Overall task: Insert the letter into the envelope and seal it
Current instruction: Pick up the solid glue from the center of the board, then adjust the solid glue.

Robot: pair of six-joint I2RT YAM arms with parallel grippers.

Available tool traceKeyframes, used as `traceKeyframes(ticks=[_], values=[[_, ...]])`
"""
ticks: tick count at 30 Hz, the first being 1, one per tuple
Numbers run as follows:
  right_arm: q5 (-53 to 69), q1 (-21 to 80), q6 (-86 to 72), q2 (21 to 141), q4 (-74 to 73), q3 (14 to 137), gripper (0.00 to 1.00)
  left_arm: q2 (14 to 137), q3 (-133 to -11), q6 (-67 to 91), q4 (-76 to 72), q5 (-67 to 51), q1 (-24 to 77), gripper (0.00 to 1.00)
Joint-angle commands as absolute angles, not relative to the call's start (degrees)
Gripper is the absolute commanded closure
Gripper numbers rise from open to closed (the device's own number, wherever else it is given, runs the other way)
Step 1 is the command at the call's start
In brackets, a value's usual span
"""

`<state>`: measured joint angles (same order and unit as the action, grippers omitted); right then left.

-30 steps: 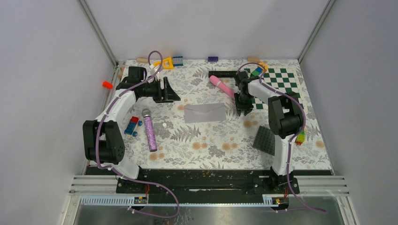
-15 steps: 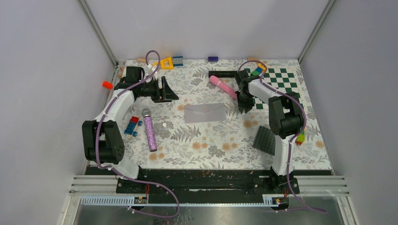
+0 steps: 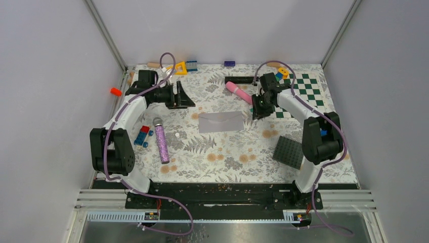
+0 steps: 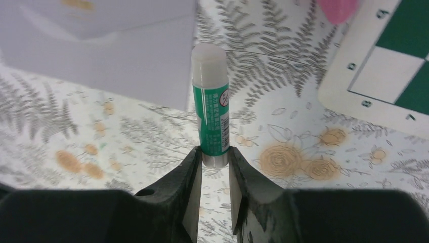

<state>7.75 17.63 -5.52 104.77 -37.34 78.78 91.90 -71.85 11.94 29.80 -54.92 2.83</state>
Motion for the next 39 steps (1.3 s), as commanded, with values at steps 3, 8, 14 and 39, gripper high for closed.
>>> traceKeyframes(ticks=[3,8,14,39], values=[[26.2,17.9,-2.2,99.5,-34.5,78.6,0.92,95.7,-79.1,10.3,23.4,-57.6,8.2,0.19],[34.3,18.7,-1.0,97.4,-35.3,79.8,0.93,100.0,-84.7,10.4,21.9,-60.3,11.3,0.17],[40.5,20.3,4.0,94.2,-39.3,81.2,0.93,102.7,-87.7,5.1,22.1,-63.1,15.8,0.02],[43.3,27.6,17.8,83.4,-48.3,79.1,0.93,100.3,-90.1,-11.0,39.0,-76.1,27.0,0.05]])
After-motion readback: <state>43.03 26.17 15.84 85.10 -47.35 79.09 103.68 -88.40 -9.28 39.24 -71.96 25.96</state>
